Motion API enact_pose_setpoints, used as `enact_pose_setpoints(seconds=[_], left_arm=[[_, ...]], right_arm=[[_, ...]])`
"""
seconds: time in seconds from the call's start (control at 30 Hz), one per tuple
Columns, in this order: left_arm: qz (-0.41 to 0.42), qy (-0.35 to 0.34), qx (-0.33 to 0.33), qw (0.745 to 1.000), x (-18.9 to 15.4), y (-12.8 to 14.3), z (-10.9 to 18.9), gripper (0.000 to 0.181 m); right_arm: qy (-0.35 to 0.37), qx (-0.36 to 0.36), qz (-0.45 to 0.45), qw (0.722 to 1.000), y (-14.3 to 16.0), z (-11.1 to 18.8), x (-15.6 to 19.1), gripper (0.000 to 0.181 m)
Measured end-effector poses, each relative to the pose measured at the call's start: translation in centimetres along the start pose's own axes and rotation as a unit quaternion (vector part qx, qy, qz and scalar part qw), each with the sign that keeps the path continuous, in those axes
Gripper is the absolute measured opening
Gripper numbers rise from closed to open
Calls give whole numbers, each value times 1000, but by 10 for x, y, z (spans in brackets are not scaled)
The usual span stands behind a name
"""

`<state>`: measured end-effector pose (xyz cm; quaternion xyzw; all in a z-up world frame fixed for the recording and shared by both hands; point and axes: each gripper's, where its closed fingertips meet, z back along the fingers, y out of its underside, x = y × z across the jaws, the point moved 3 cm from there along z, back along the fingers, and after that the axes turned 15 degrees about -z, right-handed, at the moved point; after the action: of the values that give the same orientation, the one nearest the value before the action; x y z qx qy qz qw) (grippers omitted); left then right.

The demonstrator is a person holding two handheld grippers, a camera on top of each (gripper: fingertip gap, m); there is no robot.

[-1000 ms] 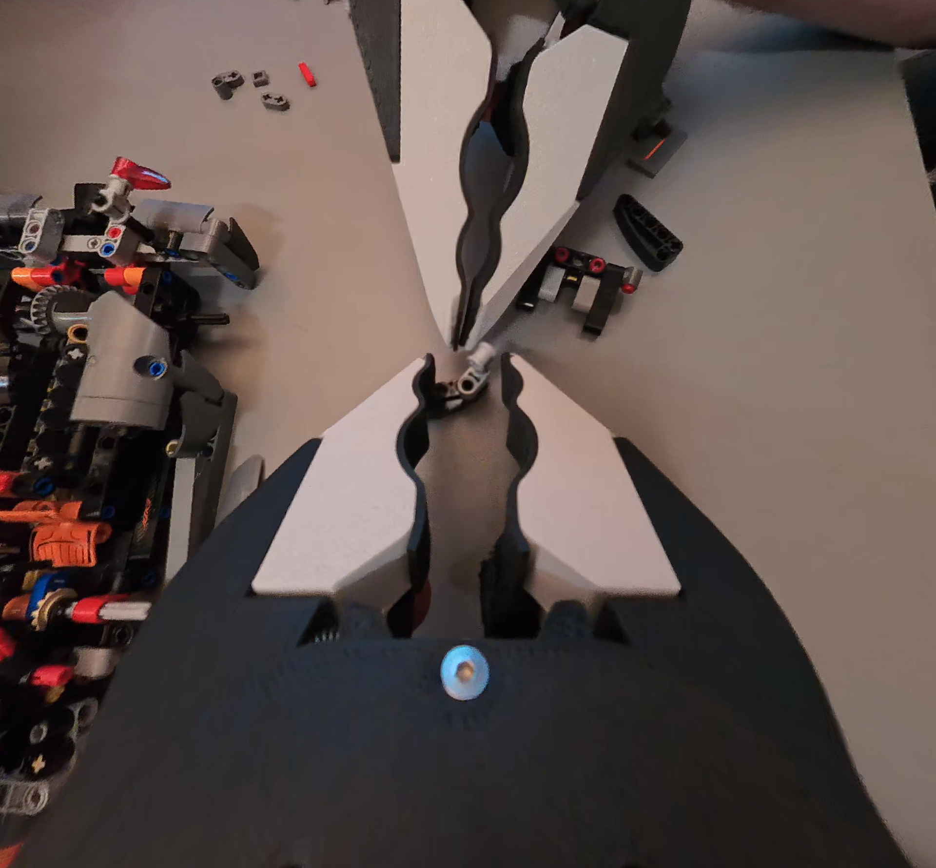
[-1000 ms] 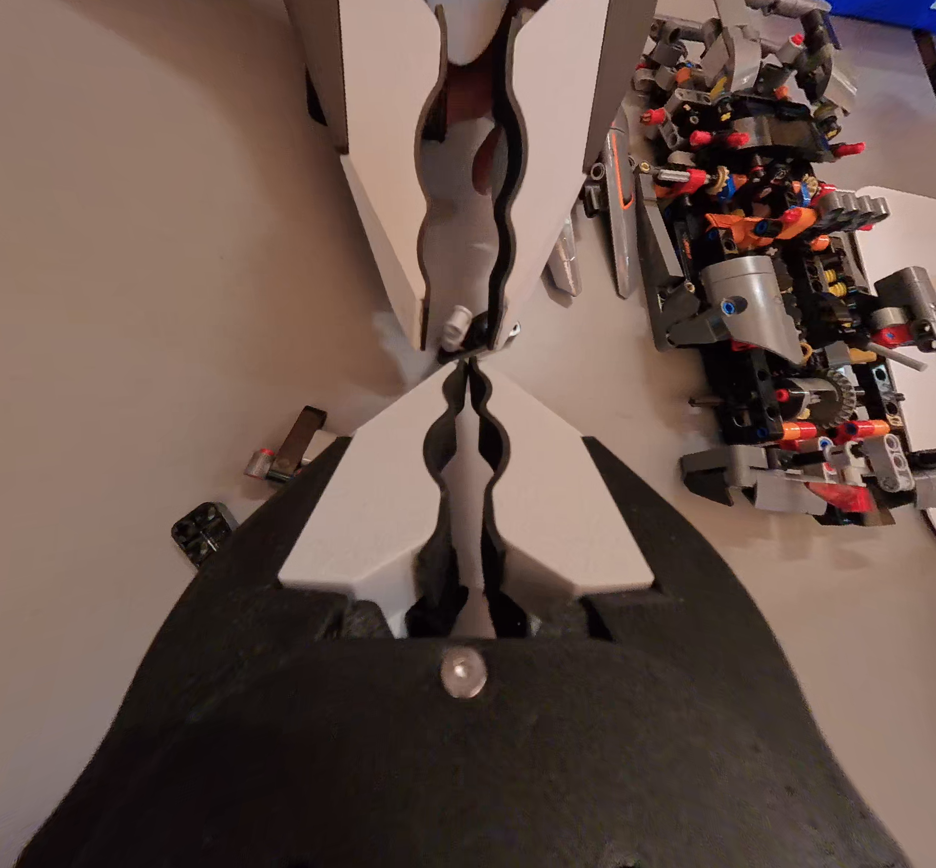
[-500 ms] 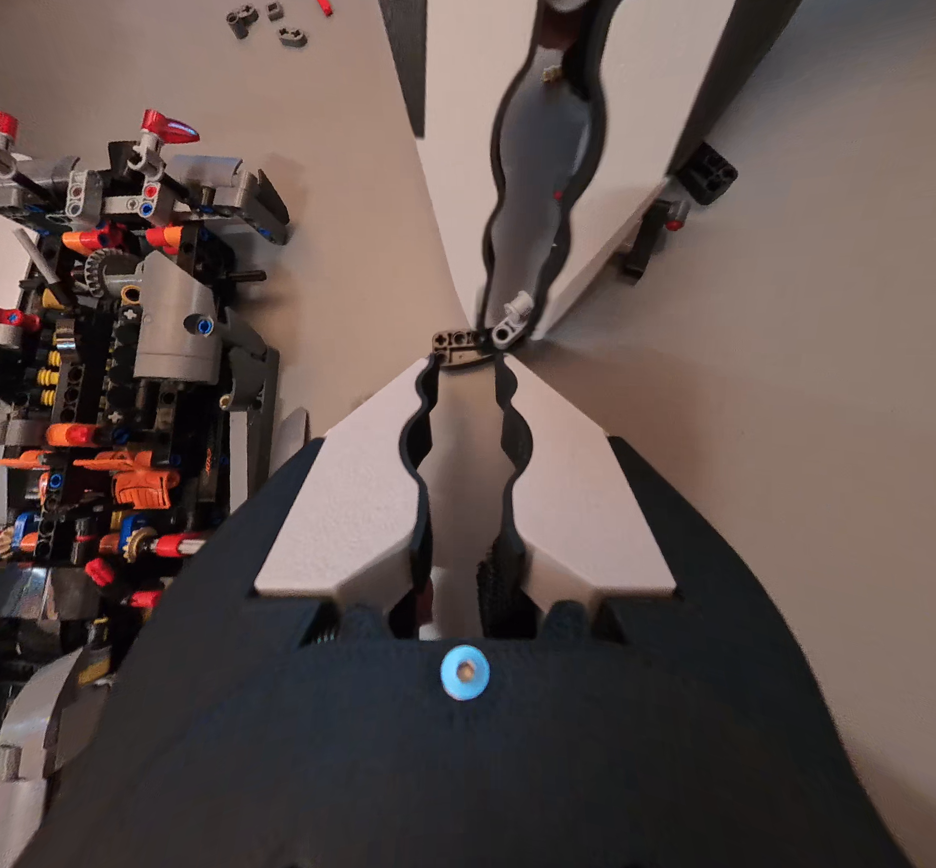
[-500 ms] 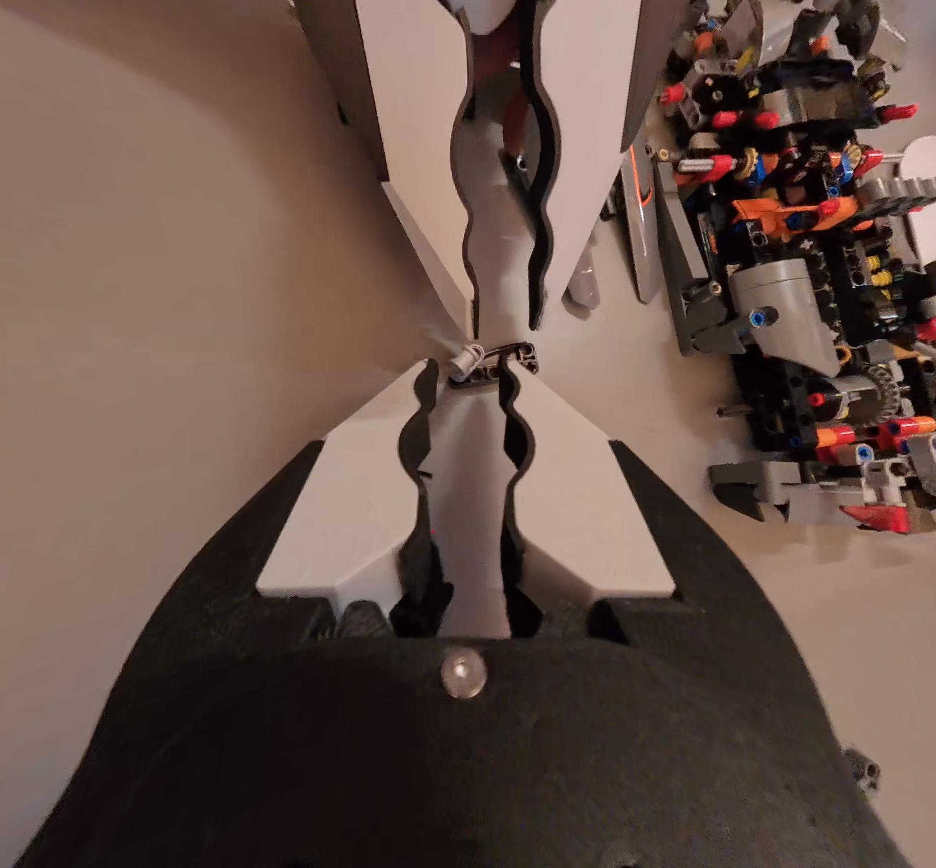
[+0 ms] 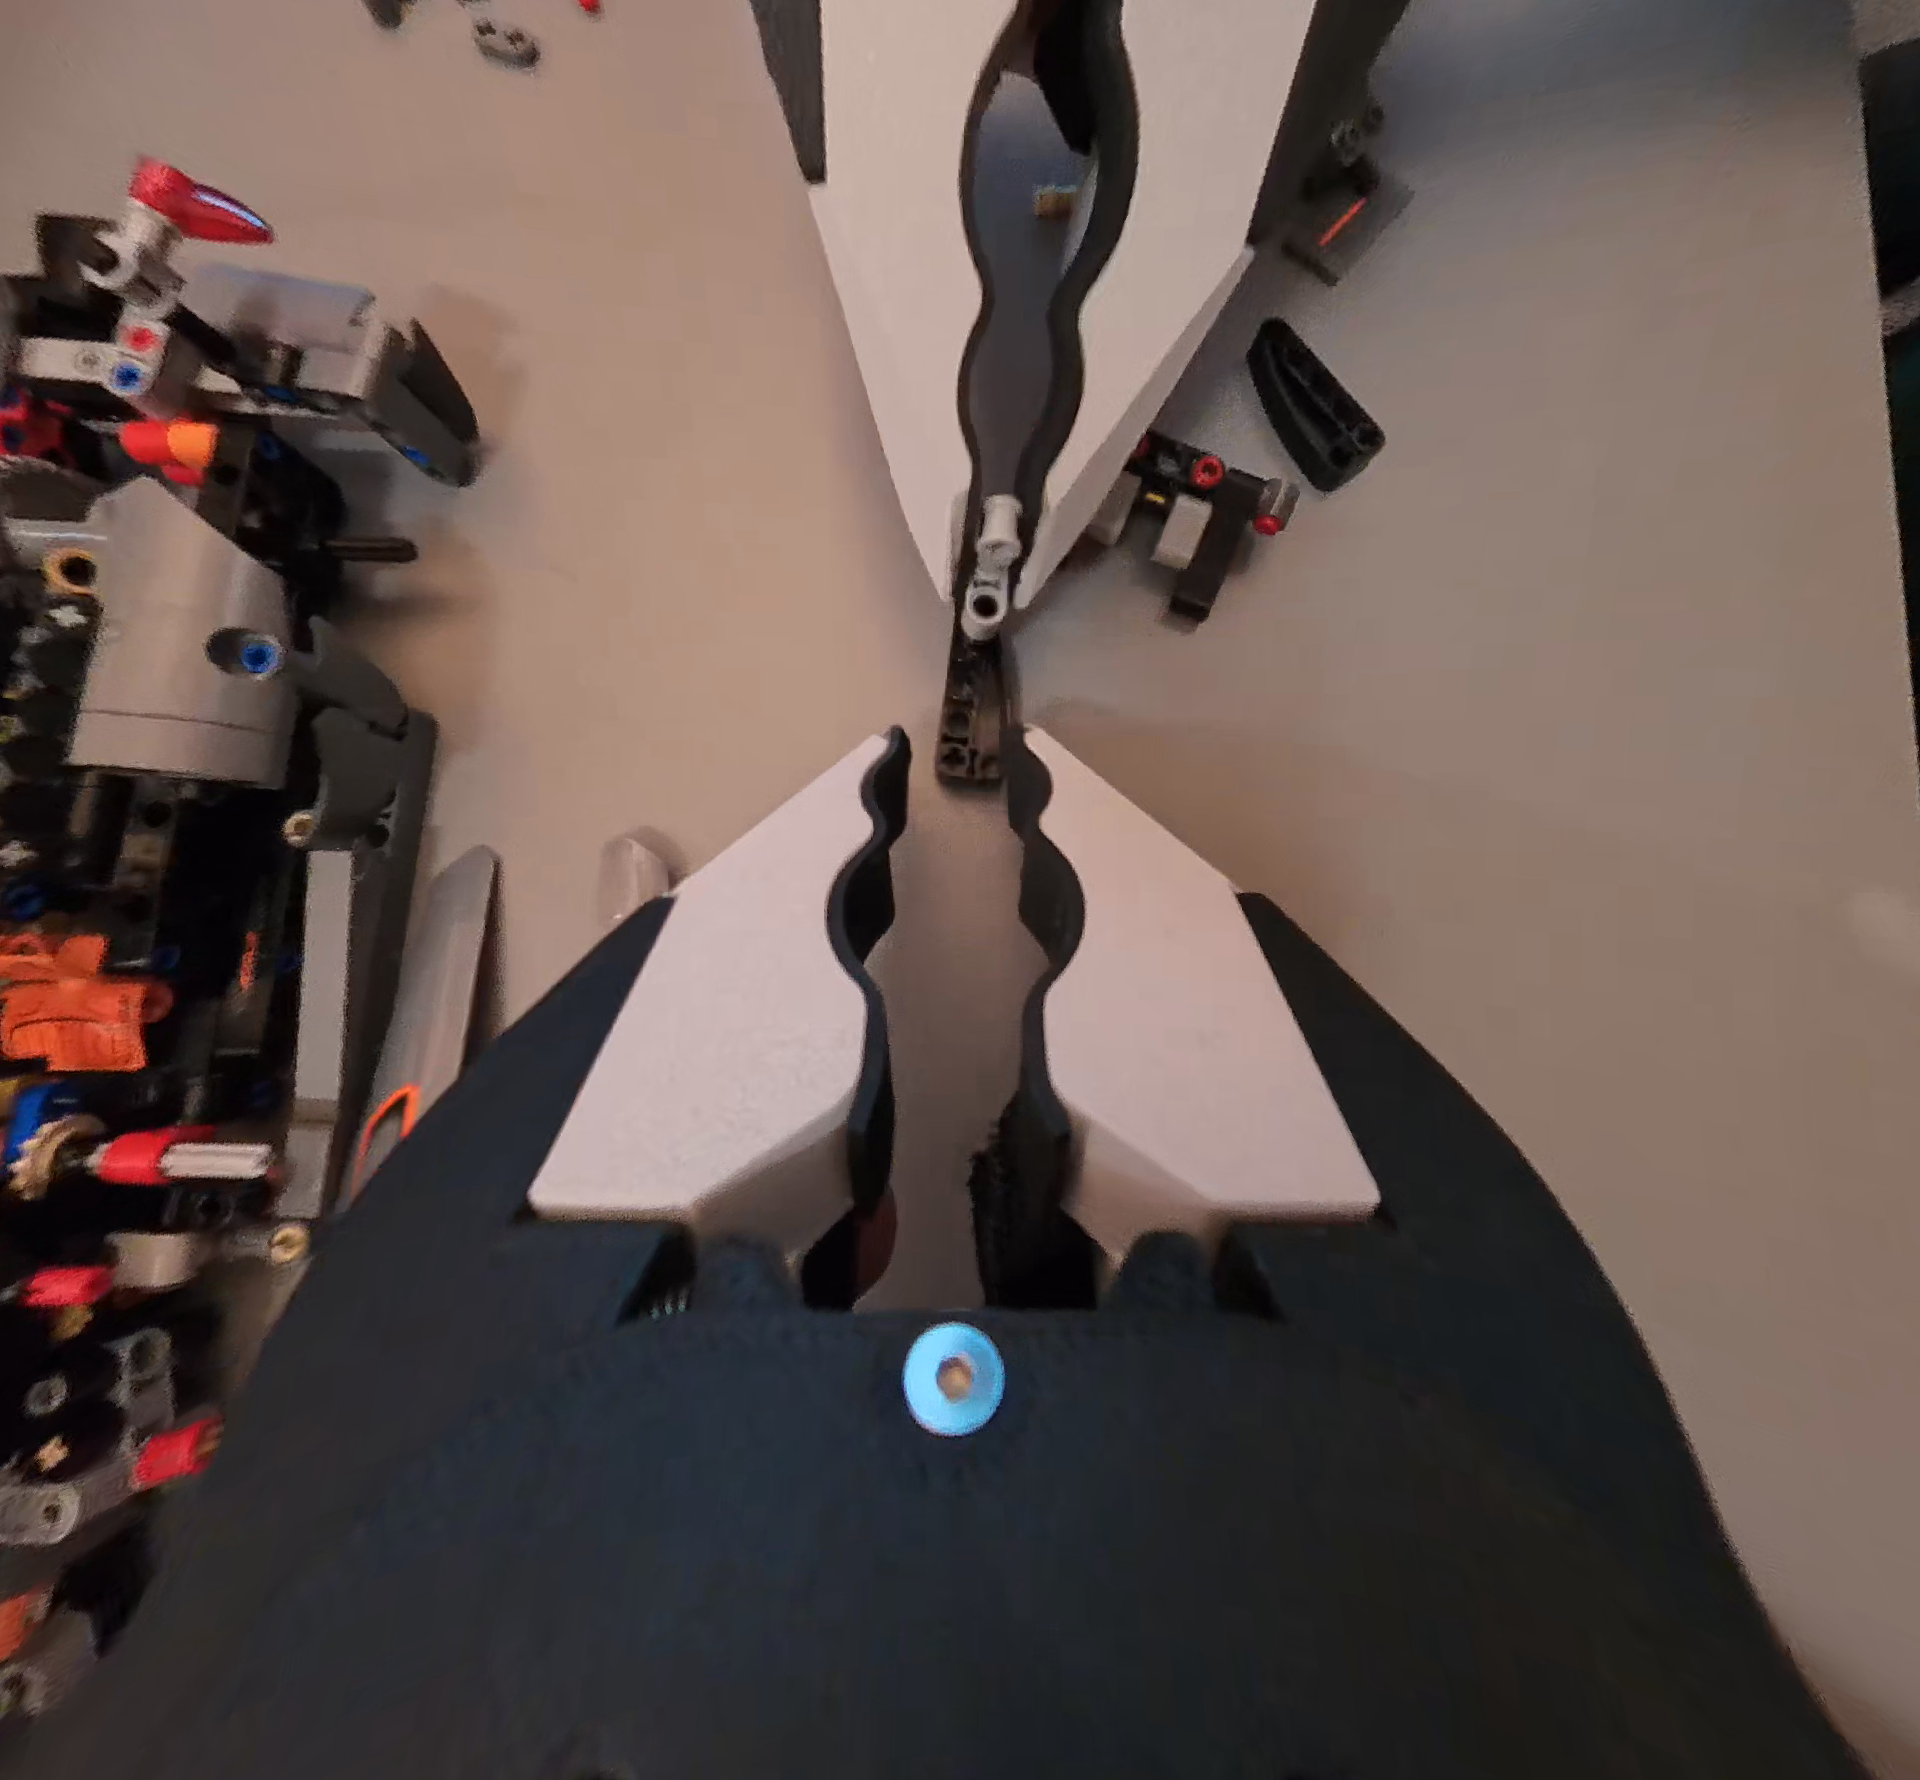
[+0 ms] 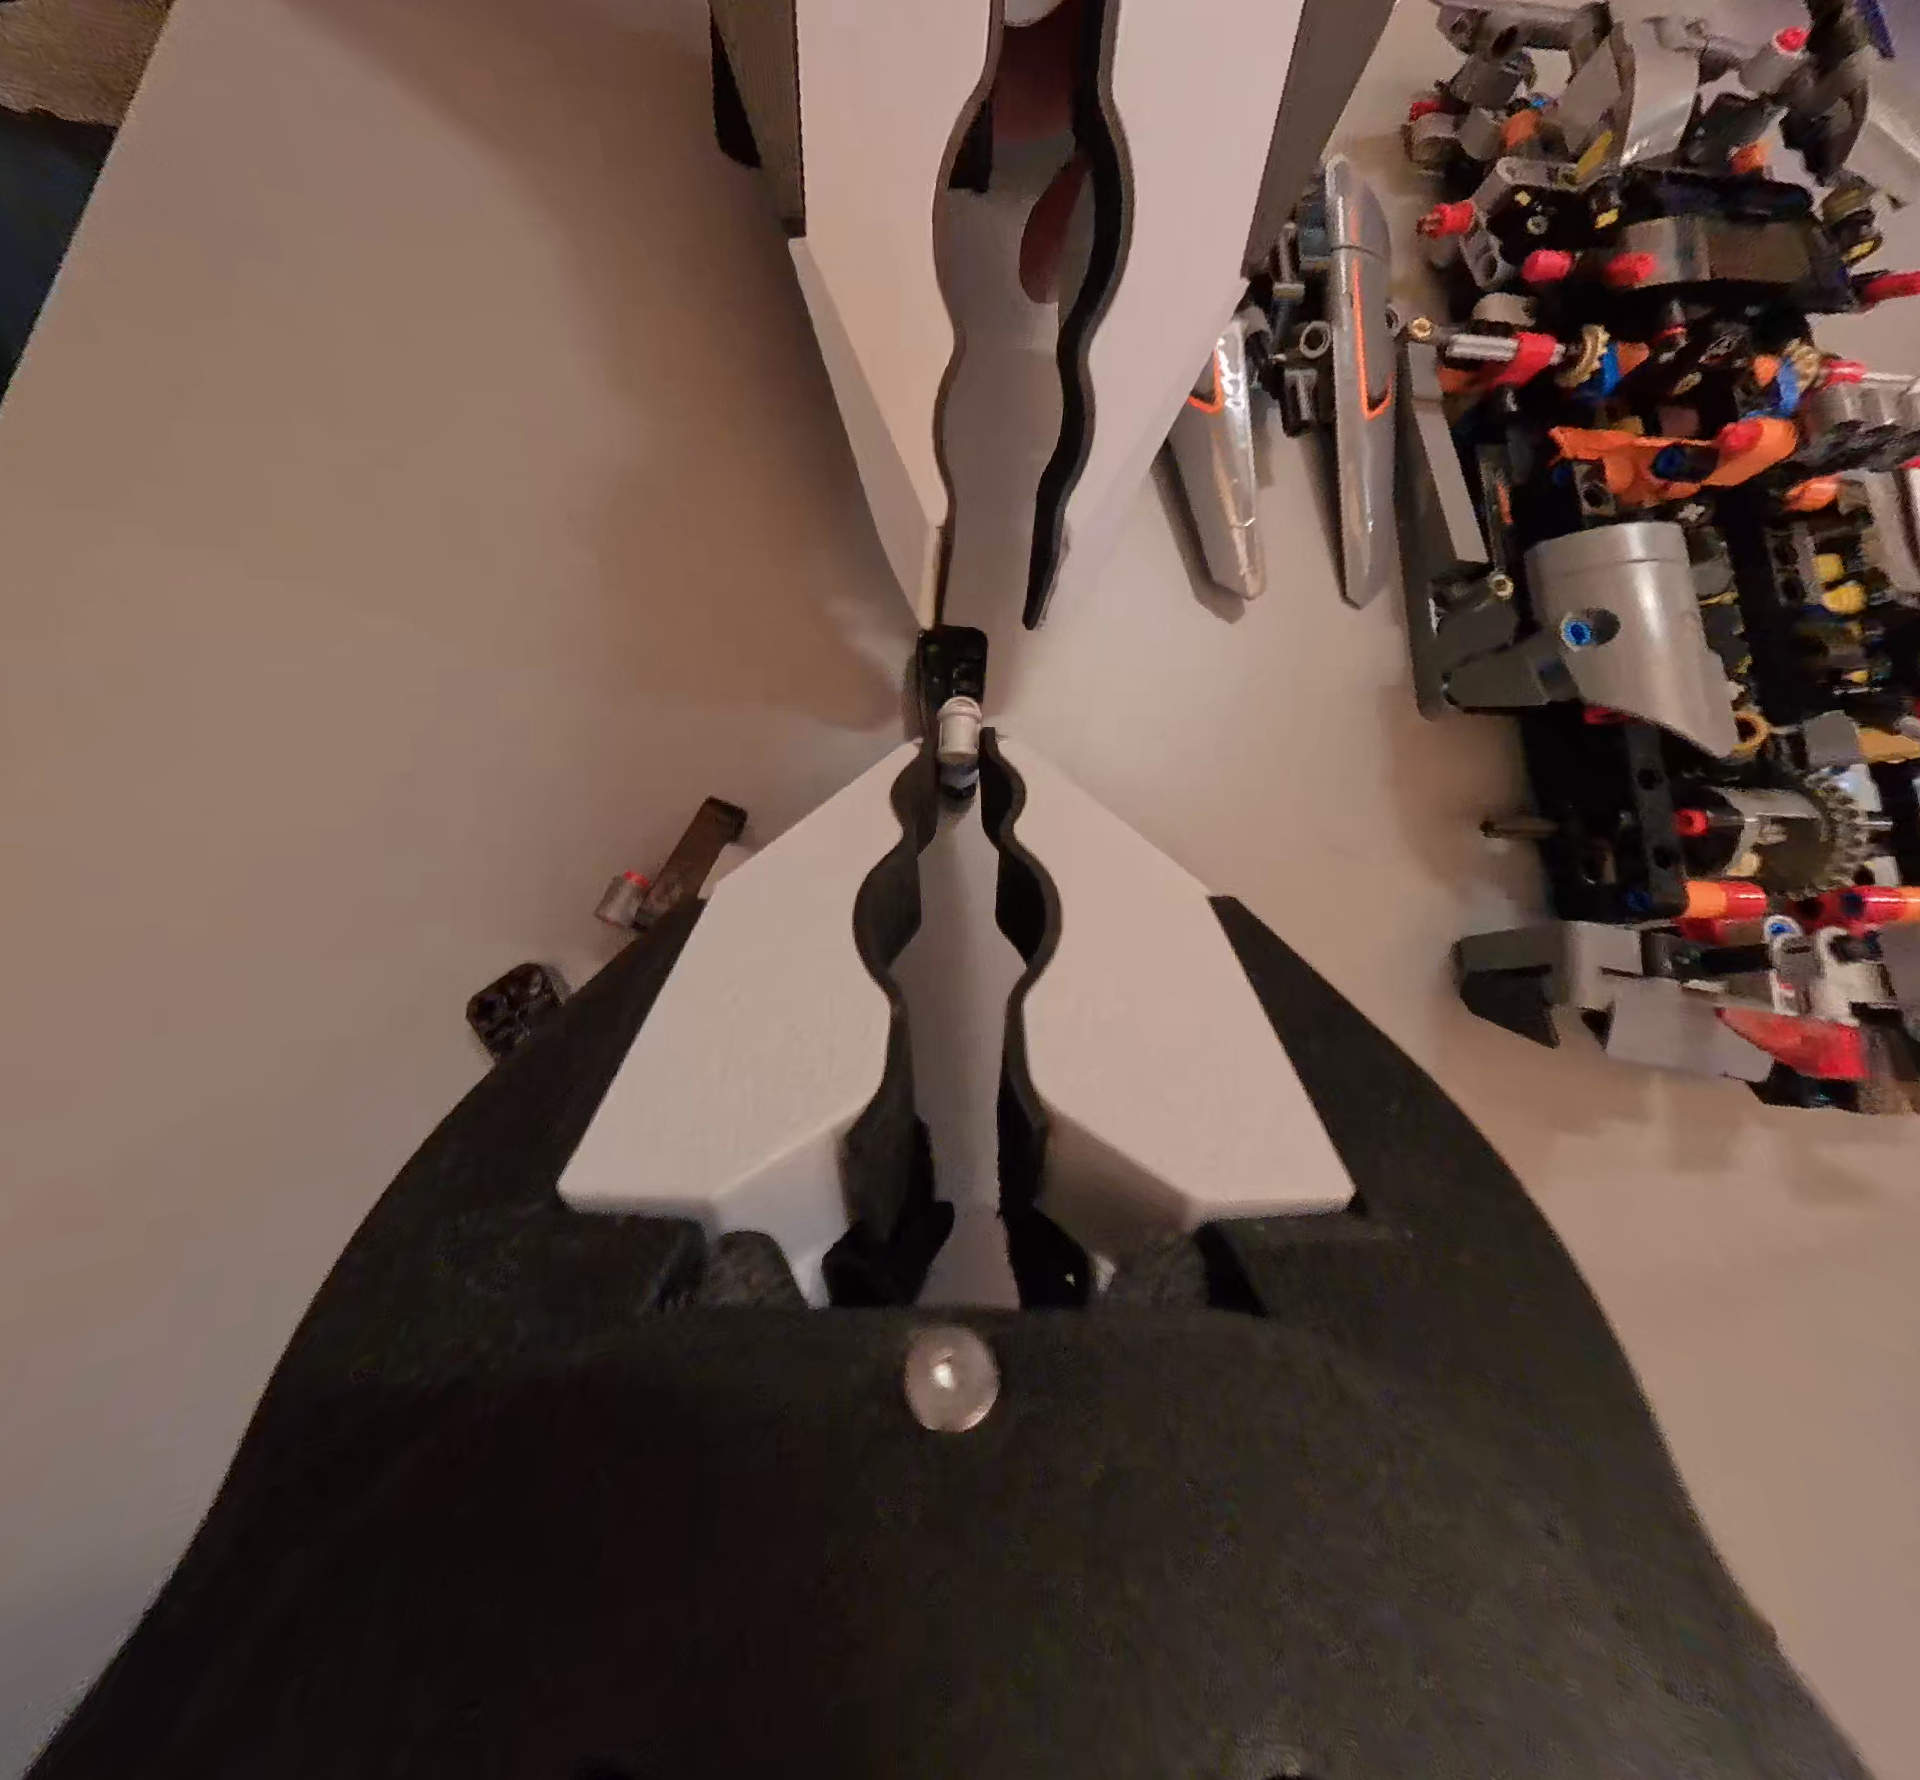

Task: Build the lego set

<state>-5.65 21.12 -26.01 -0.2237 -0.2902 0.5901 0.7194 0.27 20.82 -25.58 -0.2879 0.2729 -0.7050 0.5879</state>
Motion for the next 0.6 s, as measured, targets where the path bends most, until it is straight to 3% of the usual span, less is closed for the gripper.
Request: enact_pose_setpoints(seconds=[0.3, 0.6], left_arm=[[1, 13, 11, 1000, -8, 4, -15, 14], [1, 13, 5, 1000, -7, 4, -15, 14]], right_arm=[[-1, 6, -23, 1000, 5, -3, -3, 11], [1, 19, 0, 1000, -1, -2, -1, 6]])
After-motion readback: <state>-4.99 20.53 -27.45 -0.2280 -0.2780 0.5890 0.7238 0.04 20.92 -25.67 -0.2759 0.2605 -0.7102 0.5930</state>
